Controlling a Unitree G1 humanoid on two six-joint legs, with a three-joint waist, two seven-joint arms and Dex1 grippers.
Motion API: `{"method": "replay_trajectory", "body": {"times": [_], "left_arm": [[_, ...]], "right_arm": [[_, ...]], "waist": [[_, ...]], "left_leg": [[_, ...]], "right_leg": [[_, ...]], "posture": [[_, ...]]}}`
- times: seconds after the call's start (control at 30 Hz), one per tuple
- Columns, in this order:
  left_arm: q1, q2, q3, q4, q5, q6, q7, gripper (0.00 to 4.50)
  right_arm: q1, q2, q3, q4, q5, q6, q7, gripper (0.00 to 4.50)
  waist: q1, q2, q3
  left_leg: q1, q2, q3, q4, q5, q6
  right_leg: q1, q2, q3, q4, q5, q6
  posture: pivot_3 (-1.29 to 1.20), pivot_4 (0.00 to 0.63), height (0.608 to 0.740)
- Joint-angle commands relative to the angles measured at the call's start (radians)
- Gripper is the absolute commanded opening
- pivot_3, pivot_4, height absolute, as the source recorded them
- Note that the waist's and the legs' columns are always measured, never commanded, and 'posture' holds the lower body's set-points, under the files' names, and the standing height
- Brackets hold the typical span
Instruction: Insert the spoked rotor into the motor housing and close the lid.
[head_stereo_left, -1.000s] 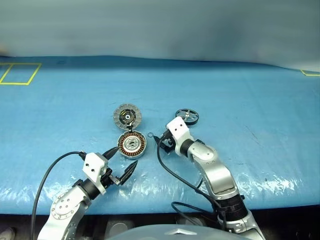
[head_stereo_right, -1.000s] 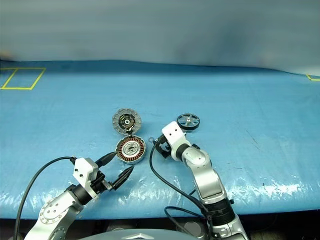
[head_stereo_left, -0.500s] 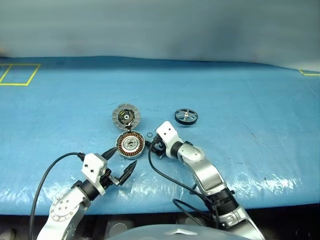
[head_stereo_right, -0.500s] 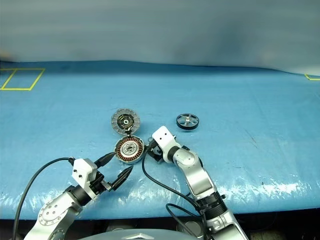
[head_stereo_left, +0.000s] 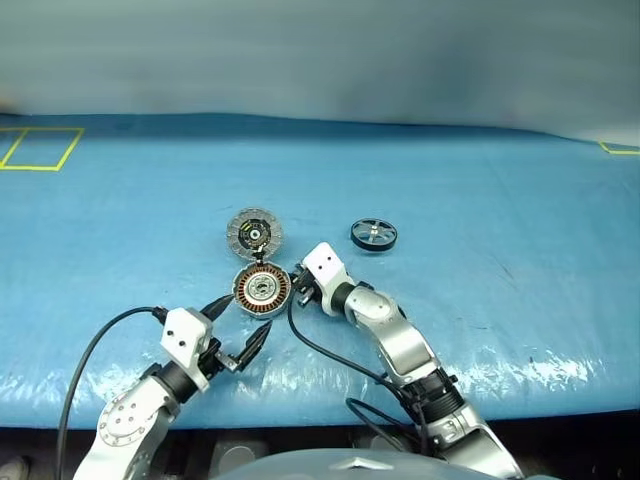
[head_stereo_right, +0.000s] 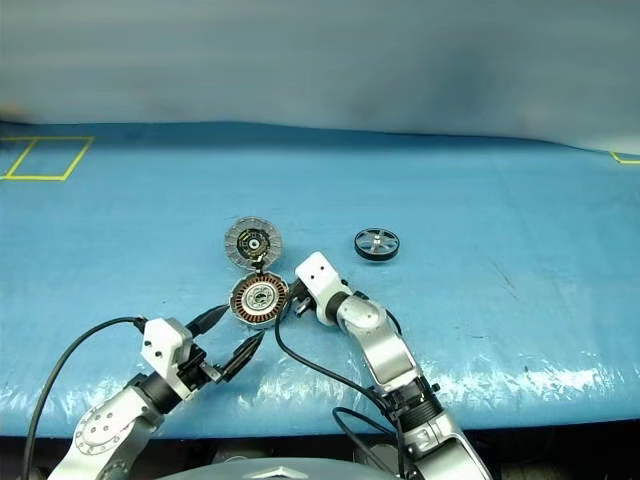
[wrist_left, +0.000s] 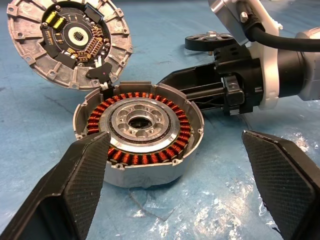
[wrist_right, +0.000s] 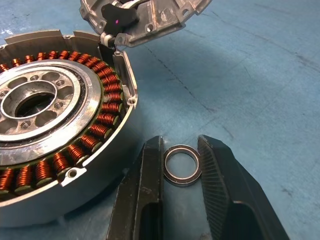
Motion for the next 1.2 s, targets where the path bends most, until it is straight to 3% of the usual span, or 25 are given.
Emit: {"method": "replay_trajectory", "body": {"times": [0.03,0.3,0.5,0.73,1.2], "left_arm": [[0.011,-0.004,0.003,-0.059,-0.003,-0.007,0.006,4.5],[0.025,-0.016,0.007,-0.056,0.024,-0.04,0.028,4.5],[0.017,-0.053,0.001,-0.004,0.068,-0.131,0.042,4.5],[0.019,-0.127,-0.003,0.081,0.071,-0.232,0.05,4.5],[0.076,-0.145,-0.02,0.146,0.089,-0.316,0.038,4.5]], "right_arm": [[0.078,-0.044,-0.016,-0.034,0.02,0.088,0.016,0.65],[0.157,-0.205,-0.027,-0.354,0.026,0.076,0.069,0.65],[0.061,-0.162,0.017,-0.495,0.07,0.158,0.084,0.65],[-0.03,-0.021,0.142,-0.397,0.022,0.251,-0.01,0.65],[-0.061,0.05,0.194,-0.24,0.034,0.208,-0.017,0.65]], "waist": [[0.003,-0.001,-0.001],[0.011,-0.001,-0.003],[0.001,0.0,-0.002],[0.007,-0.001,-0.002],[0.005,-0.001,-0.001]], "left_leg": [[0.0,0.0,0.0,0.0,0.0,0.0],[0.0,0.0,0.0,0.001,0.0,0.0],[-0.002,0.0,0.0,0.0,0.0,0.0],[-0.003,0.0,0.0,-0.001,0.0,0.0],[-0.003,0.0,0.0,0.0,0.0,0.0]], "right_leg": [[0.0,0.0,0.0,0.0,0.0,0.0],[-0.001,-0.001,0.0,-0.001,0.0,0.0],[-0.002,0.0,0.0,0.0,0.0,0.0],[-0.002,0.0,0.0,-0.001,0.0,0.0],[-0.003,0.0,0.0,-0.001,0.0,0.0]], "posture": [[0.0,0.15,0.74],[0.0,0.15,0.74],[0.0,0.15,0.74],[0.0,0.15,0.74],[0.0,0.15,0.74]]}}
